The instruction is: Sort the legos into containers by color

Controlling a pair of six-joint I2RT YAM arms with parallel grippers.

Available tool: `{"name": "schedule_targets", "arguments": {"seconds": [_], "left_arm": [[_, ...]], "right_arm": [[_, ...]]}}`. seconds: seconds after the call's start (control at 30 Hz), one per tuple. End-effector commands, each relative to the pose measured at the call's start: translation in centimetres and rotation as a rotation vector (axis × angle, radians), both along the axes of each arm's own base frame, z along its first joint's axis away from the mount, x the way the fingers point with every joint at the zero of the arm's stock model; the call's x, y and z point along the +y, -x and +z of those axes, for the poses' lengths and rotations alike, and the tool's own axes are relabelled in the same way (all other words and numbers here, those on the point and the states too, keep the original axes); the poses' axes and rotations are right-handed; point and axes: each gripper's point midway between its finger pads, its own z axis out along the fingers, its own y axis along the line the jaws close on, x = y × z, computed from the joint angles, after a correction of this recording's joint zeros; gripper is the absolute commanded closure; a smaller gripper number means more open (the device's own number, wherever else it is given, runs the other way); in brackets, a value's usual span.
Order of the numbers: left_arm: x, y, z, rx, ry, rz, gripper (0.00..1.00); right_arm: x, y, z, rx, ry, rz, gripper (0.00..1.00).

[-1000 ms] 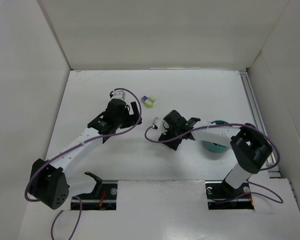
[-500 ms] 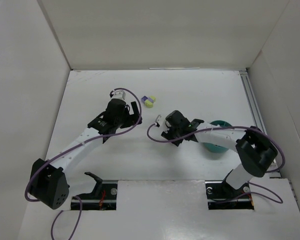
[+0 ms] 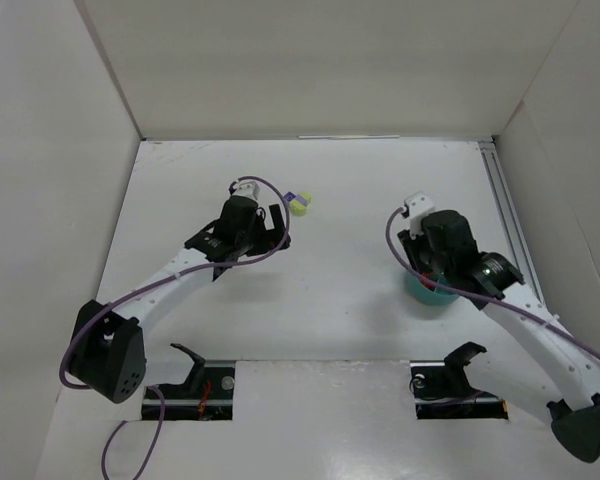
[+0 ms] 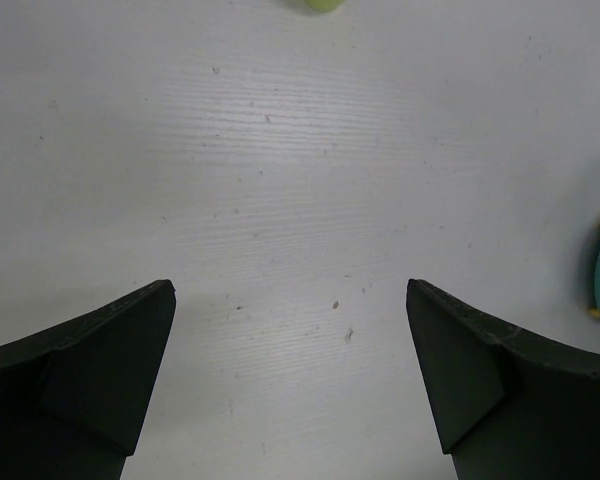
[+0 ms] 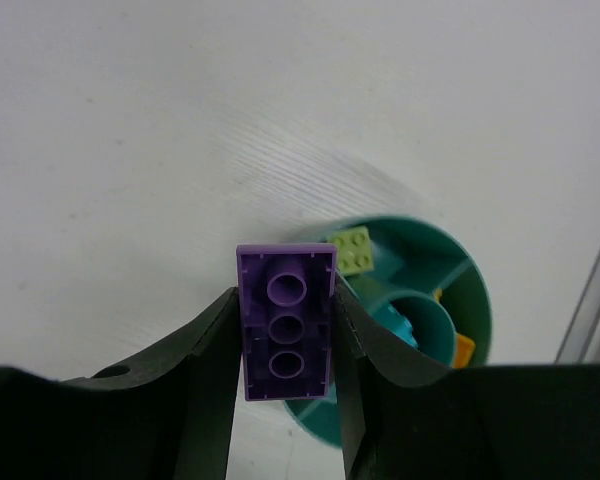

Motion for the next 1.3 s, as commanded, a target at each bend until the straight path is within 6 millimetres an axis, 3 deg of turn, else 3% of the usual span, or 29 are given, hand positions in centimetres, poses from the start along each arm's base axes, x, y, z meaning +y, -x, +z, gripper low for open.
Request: {"name": "schedule_targets", "arguments": {"seconds": [0.0,0.13,0.3,0.7,1.27], "left_arm": [[-1.4,-1.3,2.4,-0.066,0.049,-0.043,0.00],[-1.7,-1.4,2.1,-0.055,0.051,-0.052,0.00],[-1.9,-1.7,2.9,-0.071,0.060,-0.052,0.00],[-1.6,-1.6,3.7,-0.082,0.059,-0.045,0.00],[-1.5,-1.7,4.3,-0.091,0.065,-0.031,0.00]], "right_arm": [[-5.1,2.0,0.1,0.043,0.040,-0.192,0.82],[-8.2,3.3,1.2,0.029,0.054,-0.300,0.82],[-9.2,3.6,2.3,0.004,0.061,-0.331,0.82],[-9.4,3.7,3.0,-0.014,0.065,-0.333,0.82],[-9.7,3.8,2.1,0.002,0.075,-0.341,0.82]]}}
